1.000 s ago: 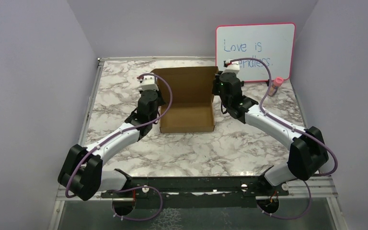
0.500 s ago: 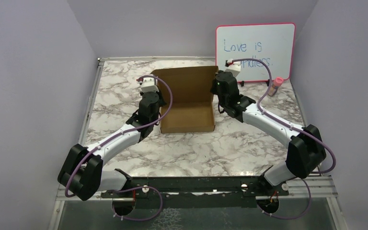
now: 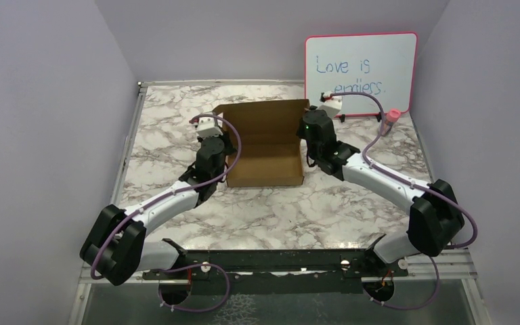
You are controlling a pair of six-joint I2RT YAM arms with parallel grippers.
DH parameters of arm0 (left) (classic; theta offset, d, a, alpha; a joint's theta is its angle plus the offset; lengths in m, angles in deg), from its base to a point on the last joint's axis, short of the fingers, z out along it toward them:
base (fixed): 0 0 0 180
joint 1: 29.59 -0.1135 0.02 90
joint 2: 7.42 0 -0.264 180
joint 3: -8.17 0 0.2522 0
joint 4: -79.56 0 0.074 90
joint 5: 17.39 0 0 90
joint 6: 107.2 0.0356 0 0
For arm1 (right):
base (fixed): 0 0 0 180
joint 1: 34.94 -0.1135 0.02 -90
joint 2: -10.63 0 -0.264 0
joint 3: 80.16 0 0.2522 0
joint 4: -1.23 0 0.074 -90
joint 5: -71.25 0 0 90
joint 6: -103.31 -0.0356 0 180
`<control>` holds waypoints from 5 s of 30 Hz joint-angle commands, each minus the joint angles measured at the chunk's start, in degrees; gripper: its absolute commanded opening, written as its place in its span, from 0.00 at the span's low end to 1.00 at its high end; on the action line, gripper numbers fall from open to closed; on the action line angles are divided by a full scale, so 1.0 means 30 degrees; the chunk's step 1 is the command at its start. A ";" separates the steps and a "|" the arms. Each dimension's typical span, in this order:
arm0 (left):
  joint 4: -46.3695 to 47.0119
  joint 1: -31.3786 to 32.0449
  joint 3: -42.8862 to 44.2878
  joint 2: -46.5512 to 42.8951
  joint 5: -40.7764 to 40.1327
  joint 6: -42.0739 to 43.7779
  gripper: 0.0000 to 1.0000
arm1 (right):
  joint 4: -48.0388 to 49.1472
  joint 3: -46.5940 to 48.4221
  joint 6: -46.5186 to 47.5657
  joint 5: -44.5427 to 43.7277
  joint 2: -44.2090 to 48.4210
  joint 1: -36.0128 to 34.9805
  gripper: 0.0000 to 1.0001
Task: Fold the paper box
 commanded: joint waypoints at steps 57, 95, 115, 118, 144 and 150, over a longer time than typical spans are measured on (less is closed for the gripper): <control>-1.2352 0.0597 -0.3607 -1.5100 0.3030 -0.3244 0.93 | -0.2801 -0.5774 0.4724 0.5016 0.8661 -0.0122 0.93; -0.4502 -0.5133 -0.4543 -0.3136 1.1706 -0.3647 0.71 | 0.1346 -0.7414 0.3160 1.3742 0.2171 0.4015 0.83; -0.3793 -0.5101 -0.5984 -0.2189 1.0190 -0.3299 0.65 | 0.3598 -0.9429 0.2315 1.2495 0.1740 0.4000 0.76; -0.3916 -0.5101 -0.5619 -0.3175 1.0182 -0.3596 0.68 | 0.3468 -0.9124 0.2390 1.2591 0.2339 0.4015 0.76; -0.0492 -0.5086 -0.4609 0.1447 1.2609 -0.3459 0.57 | 0.8277 -1.1818 0.1593 1.4308 0.0396 0.4115 0.48; 0.0067 -0.5078 -0.5068 0.1832 1.2704 -0.3328 0.50 | 0.9386 -1.2653 0.1391 1.5279 0.0287 0.4116 0.42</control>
